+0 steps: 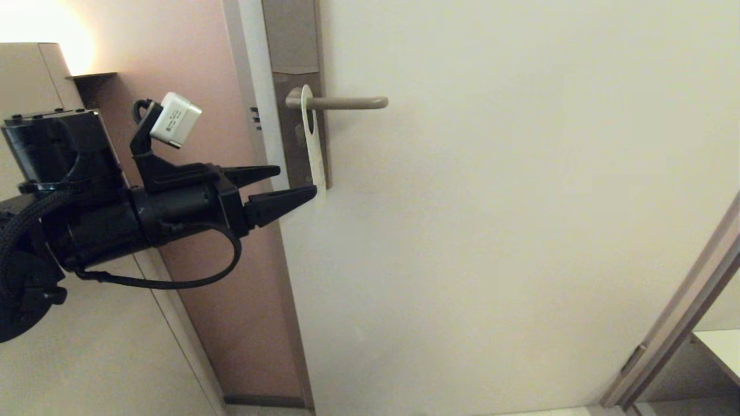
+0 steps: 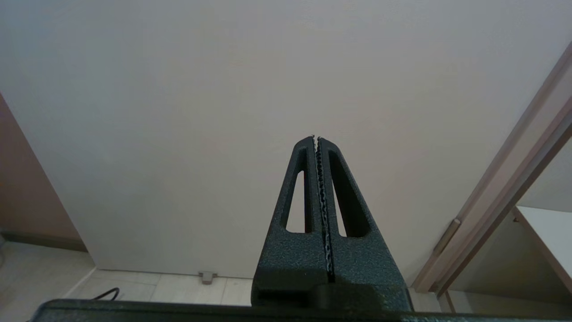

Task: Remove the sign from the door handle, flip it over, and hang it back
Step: Take down the sign

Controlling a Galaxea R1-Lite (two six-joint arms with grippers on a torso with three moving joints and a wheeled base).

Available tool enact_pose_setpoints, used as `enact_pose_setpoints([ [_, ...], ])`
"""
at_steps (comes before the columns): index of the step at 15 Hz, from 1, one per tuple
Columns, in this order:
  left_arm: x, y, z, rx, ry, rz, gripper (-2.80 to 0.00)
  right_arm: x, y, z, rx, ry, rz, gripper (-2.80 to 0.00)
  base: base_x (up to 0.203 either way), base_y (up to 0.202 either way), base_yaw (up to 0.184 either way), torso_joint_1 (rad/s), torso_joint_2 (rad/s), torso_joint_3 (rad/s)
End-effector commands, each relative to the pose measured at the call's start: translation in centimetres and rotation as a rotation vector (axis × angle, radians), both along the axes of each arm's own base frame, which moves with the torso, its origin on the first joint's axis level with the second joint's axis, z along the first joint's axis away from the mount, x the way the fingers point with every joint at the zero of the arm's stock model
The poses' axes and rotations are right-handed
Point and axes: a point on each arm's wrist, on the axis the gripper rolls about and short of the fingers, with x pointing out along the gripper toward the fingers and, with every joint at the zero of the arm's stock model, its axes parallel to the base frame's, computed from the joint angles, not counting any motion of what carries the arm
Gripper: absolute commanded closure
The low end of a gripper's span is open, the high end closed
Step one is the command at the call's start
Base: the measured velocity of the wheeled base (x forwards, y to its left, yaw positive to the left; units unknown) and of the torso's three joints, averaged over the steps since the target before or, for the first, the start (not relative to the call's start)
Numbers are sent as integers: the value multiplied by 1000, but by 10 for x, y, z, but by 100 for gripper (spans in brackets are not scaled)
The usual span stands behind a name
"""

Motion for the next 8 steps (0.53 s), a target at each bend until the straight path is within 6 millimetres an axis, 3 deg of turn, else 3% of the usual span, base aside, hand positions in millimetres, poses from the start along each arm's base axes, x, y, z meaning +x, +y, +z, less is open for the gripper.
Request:
enact_pose_setpoints([
  [1, 4, -1, 0, 0, 0, 9, -280, 0, 0, 0, -2, 0, 0, 0, 0, 0, 0, 0, 0, 0],
  [8, 32, -15, 0, 17, -5, 100, -280, 0, 0, 0, -2, 0, 0, 0, 0, 0, 0, 0, 0, 0],
])
